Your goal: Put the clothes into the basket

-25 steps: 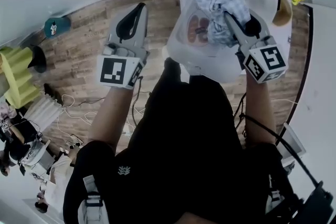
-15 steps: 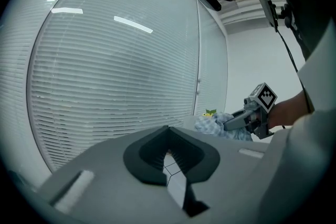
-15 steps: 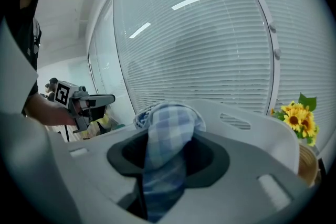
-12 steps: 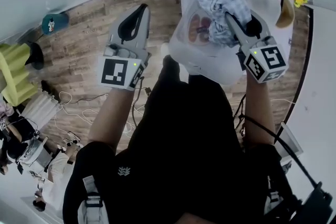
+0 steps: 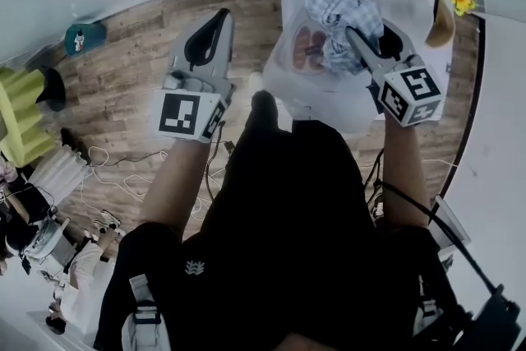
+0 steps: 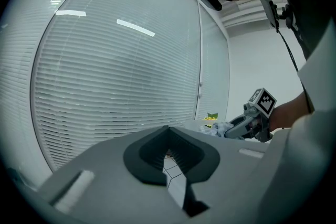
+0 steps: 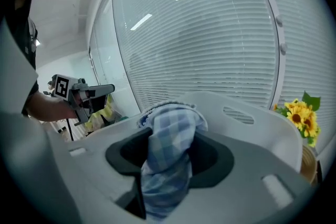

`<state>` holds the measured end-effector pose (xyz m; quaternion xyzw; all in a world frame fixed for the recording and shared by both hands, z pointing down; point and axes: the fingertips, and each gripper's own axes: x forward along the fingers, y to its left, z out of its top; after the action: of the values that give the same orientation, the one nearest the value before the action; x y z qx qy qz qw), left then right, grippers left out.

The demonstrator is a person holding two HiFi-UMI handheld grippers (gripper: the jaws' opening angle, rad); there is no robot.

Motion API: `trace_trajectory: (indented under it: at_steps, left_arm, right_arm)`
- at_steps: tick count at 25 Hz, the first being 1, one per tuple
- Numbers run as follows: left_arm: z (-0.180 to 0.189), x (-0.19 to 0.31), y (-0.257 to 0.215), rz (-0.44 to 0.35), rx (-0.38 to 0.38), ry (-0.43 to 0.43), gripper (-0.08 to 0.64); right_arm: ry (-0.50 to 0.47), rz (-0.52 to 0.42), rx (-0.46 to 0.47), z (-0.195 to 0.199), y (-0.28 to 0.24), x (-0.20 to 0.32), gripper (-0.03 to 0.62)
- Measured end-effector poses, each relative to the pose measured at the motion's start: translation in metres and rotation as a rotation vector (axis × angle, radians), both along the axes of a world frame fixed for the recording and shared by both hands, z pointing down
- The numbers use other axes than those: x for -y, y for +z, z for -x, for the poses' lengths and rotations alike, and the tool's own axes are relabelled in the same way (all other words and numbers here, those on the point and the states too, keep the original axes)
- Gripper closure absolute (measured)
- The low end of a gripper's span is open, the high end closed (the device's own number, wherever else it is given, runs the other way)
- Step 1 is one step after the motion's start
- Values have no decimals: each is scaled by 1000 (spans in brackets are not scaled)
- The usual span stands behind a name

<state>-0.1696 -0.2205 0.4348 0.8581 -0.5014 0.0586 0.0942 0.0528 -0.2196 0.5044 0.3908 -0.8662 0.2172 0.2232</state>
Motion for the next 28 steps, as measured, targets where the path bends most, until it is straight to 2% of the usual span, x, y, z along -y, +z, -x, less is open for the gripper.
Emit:
trace_trajectory:
  at_steps: [4,10,19,22,28]
  left_arm:
    - [0,-5,0,4,-1,2,554]
    - [-5,-7,-5,-15,-5,12,554]
    - [-16,-11,-27,-52,-1,24,554]
    - [-18,-13,-41,-74,0,27,554]
    - [-20,-20,-77,-131,16,46,554]
  right_arm:
    - [-15,11,-6,4,2,-5,386]
    - [4,-46,14,-1,-11,-2,373]
    - [9,-74,17,-11,-29,-7,370]
    - [26,-101,24,-18,-44,-8,370]
    - [61,-197,96,-30,-90,-18,373]
